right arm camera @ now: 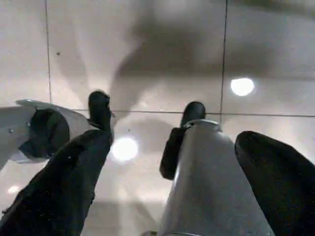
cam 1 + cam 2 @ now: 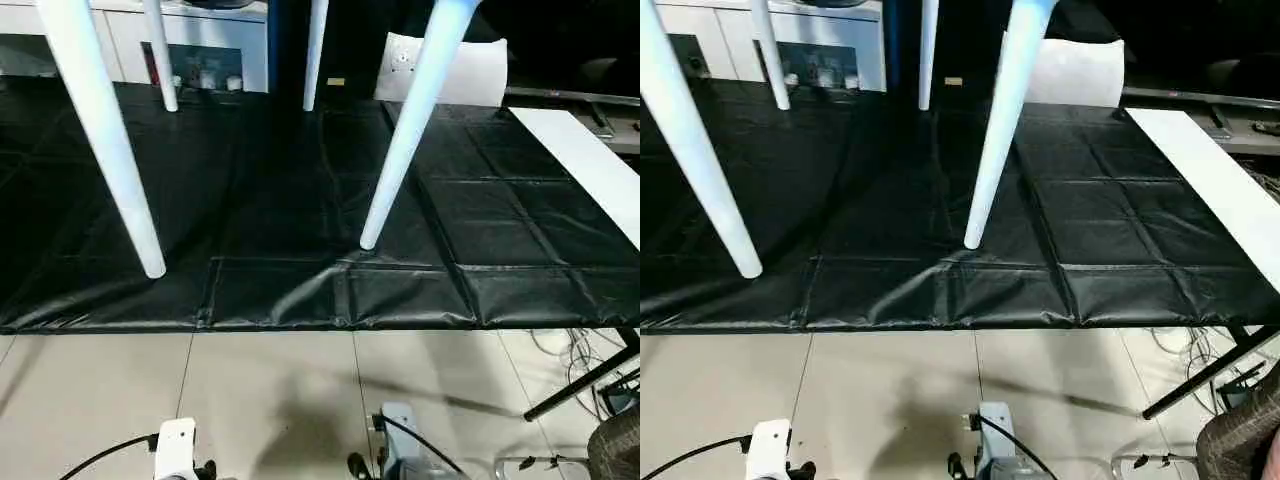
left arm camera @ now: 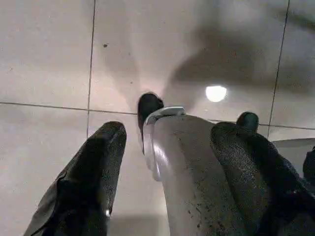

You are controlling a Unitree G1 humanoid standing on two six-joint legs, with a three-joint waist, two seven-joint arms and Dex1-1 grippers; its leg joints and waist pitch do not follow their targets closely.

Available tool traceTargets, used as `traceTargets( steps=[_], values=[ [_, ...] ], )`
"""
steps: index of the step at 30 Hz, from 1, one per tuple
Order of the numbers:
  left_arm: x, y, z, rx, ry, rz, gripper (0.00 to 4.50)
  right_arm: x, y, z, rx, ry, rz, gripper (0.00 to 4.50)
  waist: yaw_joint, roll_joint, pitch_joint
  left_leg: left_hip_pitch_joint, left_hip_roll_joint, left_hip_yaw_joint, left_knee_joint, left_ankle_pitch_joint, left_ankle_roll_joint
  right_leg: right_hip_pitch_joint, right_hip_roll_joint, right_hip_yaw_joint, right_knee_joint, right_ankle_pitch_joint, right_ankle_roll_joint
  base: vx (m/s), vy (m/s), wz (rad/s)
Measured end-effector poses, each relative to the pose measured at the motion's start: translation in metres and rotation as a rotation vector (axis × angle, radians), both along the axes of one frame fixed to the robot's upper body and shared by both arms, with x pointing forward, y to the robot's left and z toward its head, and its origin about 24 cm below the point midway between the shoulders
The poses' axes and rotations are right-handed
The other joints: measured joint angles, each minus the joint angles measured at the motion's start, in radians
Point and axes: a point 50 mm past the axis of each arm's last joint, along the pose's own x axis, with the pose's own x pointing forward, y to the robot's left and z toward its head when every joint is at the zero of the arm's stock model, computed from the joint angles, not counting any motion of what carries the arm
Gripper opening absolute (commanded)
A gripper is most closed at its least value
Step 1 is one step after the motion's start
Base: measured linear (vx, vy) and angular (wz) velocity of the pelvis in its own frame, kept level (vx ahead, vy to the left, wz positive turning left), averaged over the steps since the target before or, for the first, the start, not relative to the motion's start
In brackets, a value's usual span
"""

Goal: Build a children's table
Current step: Flip table

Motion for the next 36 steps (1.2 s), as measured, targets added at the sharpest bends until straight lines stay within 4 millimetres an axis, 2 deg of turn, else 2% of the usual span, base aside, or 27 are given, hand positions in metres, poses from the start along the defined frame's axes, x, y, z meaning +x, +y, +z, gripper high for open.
traceTargets(
  steps=[7, 25, 30, 36],
  values=[
    [-0.0007, 0.0010, 0.0000, 0.002, 0.001, 0.001, 3.22, -0.0009, -0.0002, -0.0004, -0.003, 0.003, 0.004, 4.50, 0.000, -0.004, 0.002, 0.008, 0.000, 0.008, 0.000, 0.000, 0.000, 0.001, 0.000, 0.011, 0.001, 0.003, 0.004, 0.000, 0.000, 0.00],
    [-0.0006, 0.0015, 0.0001, 0.003, 0.001, 0.001, 3.22, -0.0009, -0.0002, -0.0004, -0.003, 0.003, 0.005, 4.50, 0.001, -0.008, 0.005, 0.009, 0.000, 0.016, -0.007, 0.000, 0.000, -0.004, 0.000, 0.015, -0.001, 0.002, 0.004, 0.000, 0.000, 0.00],
    [-0.0006, 0.0015, 0.0001, 0.003, 0.001, 0.001, 3.22, -0.0009, -0.0002, -0.0004, -0.003, 0.003, 0.005, 4.50, 0.001, -0.008, 0.005, 0.008, 0.000, 0.016, -0.007, 0.000, 0.000, -0.009, 0.000, 0.016, -0.001, 0.002, 0.004, 0.000, 0.000, 0.00],
    [-0.0003, 0.0017, 0.0002, 0.004, 0.000, 0.001, 3.22, -0.0009, -0.0002, -0.0004, -0.003, 0.003, 0.005, 4.50, 0.001, -0.008, 0.005, -0.001, 0.000, 0.018, -0.007, 0.000, 0.000, -0.016, 0.000, 0.016, 0.000, 0.002, 0.004, 0.000, 0.000, 0.00]
  ],
)
